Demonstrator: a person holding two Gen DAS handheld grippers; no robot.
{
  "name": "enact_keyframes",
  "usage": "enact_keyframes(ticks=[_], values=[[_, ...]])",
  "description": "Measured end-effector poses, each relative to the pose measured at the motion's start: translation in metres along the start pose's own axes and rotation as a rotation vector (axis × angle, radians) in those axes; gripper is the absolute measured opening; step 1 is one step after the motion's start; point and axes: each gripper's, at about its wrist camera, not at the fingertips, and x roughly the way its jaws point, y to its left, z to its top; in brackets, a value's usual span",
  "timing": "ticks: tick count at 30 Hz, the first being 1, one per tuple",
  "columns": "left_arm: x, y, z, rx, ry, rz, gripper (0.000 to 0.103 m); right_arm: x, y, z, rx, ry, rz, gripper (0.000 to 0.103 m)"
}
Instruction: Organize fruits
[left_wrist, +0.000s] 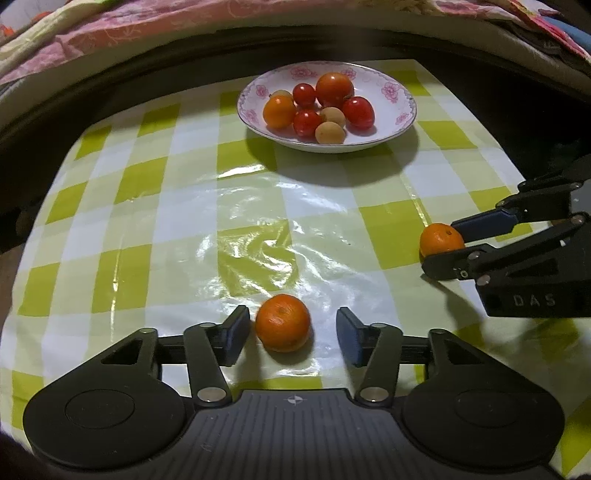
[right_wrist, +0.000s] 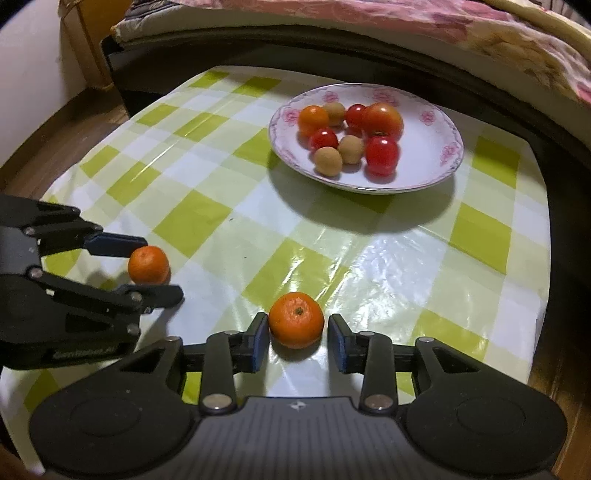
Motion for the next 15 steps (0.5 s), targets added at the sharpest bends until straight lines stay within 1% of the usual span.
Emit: enact_keyframes(ticks=[2,4,6,9,11,12,13,15], values=[[0.0008,-0.0025,-0.0003,0.012,0.005,-0.005,0.064,0.0003,-0.0018,0.0001,0.002,0.001,0.008,0.044],[0.0006,-0.0039,-0.001,0.022,0.001,-0.002,0.065,0.001,-0.0014,0.0008,-0.004,-0.002,0.013,0.044],[-0.0006,-0.0027,-0.0011,0.018,-0.003,-0.011,0.064,0.0019,-0.0007,0.002,-0.007,-0.006,0.022,0.044],[-0.0002,-0.001,-0.002,0.018,0.002,-0.011,0.059,0.0043,0.0021,0.0034,-0.027,0.001,0.026,0.044],[-0.0006,0.0005,-0.0015,0.005,0.011,-0.021,0.053,0.0053,0.0033,0.0044,-0.035,0.007,0.021,0.044],[-0.001,0.0006,-0.0007,0.002,0.016,-0.027,0.046,0.0058,0.0038,0.005,-0.035,0.011,0.019,0.044],[-0.0014,-0.0001,-0.0001,0.004,0.022,-0.032,0.041,0.0057,0.0045,0.0055,-0.035,0.014,0.014,0.04],[-0.0014,-0.0023,0.0004,0.011,0.026,-0.034,0.04,0.0055,0.0058,0.0054,-0.04,0.016,0.013,0.04]])
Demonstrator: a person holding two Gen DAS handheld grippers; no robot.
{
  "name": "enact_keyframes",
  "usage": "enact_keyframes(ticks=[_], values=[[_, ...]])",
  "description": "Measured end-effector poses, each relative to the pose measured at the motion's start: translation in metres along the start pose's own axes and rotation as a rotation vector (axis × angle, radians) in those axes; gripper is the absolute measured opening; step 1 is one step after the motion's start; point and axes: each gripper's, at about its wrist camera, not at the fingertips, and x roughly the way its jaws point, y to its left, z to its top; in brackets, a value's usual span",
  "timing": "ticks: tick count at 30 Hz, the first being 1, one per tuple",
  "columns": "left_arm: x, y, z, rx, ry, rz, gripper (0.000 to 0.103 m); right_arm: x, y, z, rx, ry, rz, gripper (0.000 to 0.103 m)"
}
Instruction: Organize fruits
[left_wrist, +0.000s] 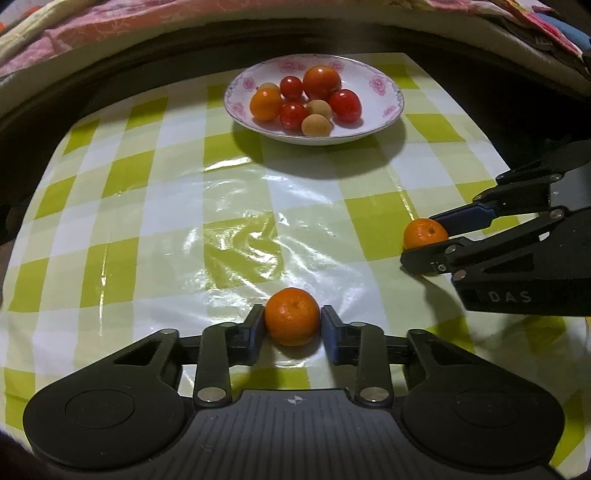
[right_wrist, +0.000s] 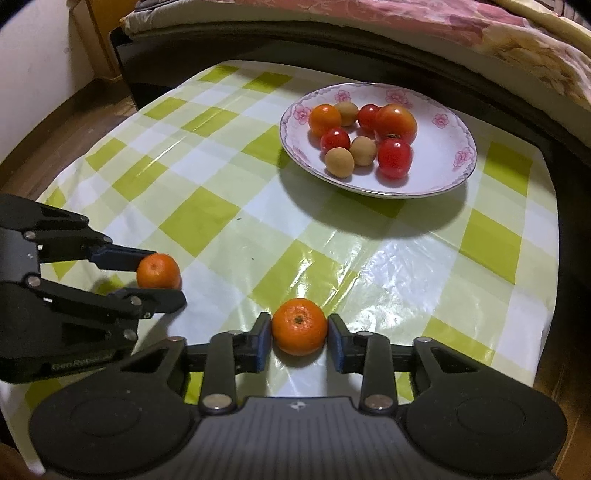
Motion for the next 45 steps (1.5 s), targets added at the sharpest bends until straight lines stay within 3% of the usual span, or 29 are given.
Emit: enact_keyframes(ticks=[45], values=[[0.006,-0.003,0.02,0.011,-0.013,-0.003,0.037,-0.006,-0.002,0.01,0.036,-0.009,0.026,0.039]])
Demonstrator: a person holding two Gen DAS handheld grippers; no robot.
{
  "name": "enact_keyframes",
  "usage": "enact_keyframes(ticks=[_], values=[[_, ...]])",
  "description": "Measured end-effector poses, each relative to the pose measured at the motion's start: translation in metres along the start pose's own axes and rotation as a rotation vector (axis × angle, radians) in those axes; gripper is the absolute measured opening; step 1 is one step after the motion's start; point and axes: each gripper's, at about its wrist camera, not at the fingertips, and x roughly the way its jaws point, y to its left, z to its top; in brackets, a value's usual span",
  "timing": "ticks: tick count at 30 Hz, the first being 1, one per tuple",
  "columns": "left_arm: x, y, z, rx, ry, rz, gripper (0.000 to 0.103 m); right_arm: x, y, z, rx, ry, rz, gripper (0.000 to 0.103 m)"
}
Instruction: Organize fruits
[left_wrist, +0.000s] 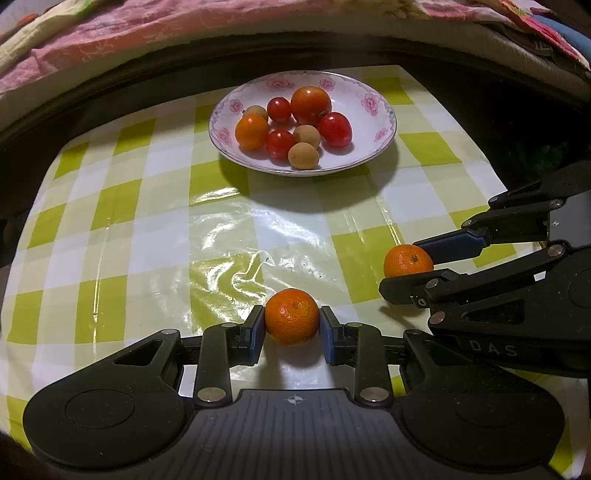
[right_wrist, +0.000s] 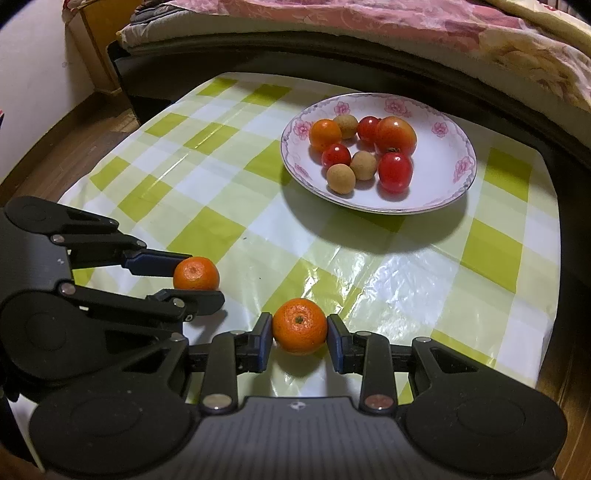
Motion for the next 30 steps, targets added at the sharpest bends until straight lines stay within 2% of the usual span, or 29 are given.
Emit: enact_keyframes(ticks=[13,30], values=[[0.004,-0.001,-0.001,0.005,0.011,0.005,0.037,0.004,0.001,0.0,-0.003,0.021,0.001,0.039],[0.004,-0.002,0.012,0.005,-0.015,0.024,0.037,-0.001,-0.007,0.007,0.026,0.0,-0.015,0.039]])
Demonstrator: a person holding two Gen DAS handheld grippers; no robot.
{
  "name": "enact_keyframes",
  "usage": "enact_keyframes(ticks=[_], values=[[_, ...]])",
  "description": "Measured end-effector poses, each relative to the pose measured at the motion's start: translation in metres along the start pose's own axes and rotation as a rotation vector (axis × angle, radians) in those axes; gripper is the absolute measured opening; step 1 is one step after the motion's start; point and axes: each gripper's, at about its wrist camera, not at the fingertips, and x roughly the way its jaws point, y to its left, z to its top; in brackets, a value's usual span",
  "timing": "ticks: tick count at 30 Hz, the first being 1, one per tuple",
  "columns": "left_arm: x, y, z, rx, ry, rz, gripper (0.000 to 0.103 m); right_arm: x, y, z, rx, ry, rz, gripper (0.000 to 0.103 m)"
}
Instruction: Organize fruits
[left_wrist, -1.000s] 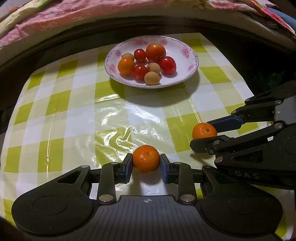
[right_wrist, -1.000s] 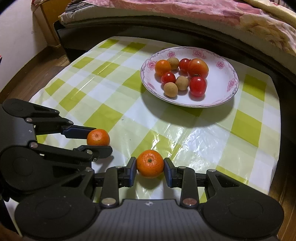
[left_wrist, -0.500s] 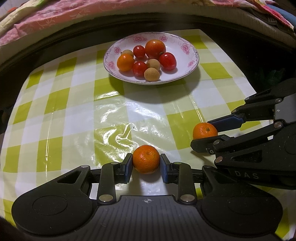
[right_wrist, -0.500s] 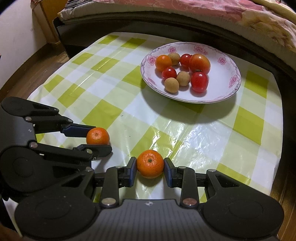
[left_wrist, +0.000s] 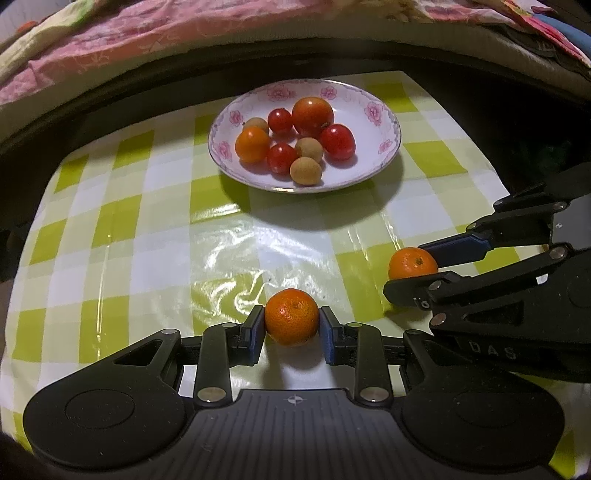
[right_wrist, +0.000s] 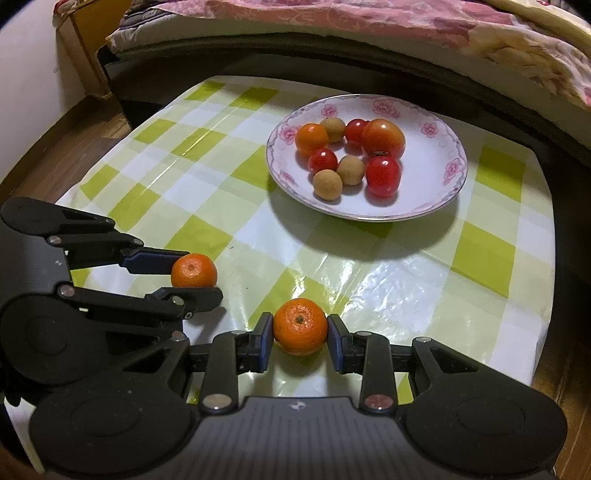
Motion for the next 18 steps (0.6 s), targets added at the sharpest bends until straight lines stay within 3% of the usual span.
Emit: enact_keyframes(ticks=[18], values=[[-0.004,-0.003,0.018,-0.002,-0.039,0.018,0.037,-0.008,-0.011,0.011,0.029,-0.043,-0.02,0.039]])
